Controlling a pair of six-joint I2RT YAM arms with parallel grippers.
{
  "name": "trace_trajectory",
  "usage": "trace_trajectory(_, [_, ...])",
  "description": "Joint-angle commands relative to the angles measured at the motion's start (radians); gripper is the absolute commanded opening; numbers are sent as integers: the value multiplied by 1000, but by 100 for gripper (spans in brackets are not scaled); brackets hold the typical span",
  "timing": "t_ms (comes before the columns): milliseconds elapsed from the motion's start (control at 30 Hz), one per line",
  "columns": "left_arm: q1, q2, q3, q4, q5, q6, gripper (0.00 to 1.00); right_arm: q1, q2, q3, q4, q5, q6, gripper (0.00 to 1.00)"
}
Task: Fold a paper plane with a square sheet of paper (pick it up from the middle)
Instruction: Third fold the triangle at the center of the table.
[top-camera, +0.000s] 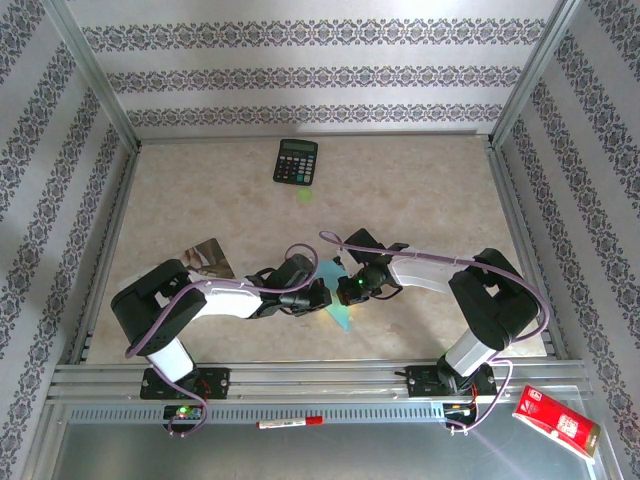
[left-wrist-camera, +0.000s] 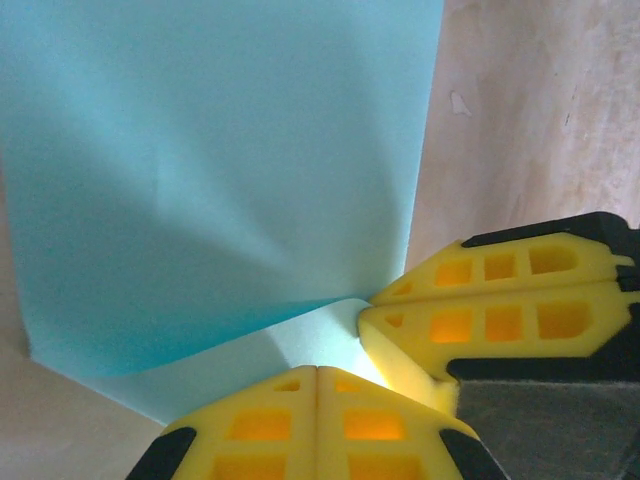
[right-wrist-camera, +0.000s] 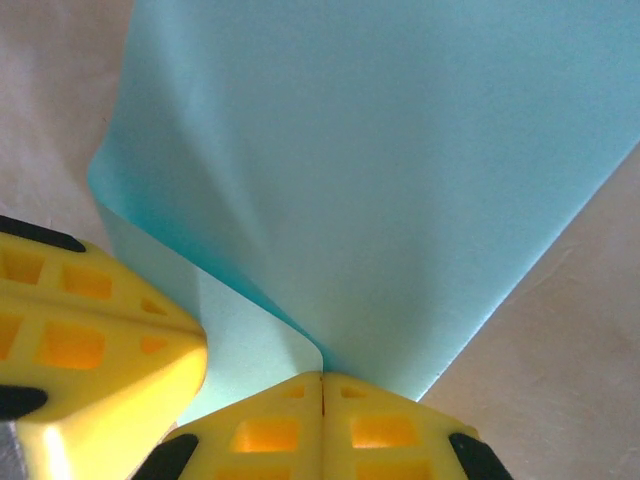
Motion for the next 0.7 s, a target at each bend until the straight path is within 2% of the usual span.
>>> trace_trajectory(0, [18, -6, -36, 12, -4, 25, 0, -1, 52, -19, -44, 36, -10, 5])
trace_trajectory(200, [19, 25, -34, 14, 11, 32, 0, -1, 53, -20, -44, 35, -9, 5])
trace_trajectory(500, [27, -98, 18, -71, 7, 77, 0, 0, 51, -21, -45, 35, -8, 5])
trace_trajectory(667, [55, -88, 19, -102, 17, 89, 0, -1, 55, -20, -45, 34, -10, 5])
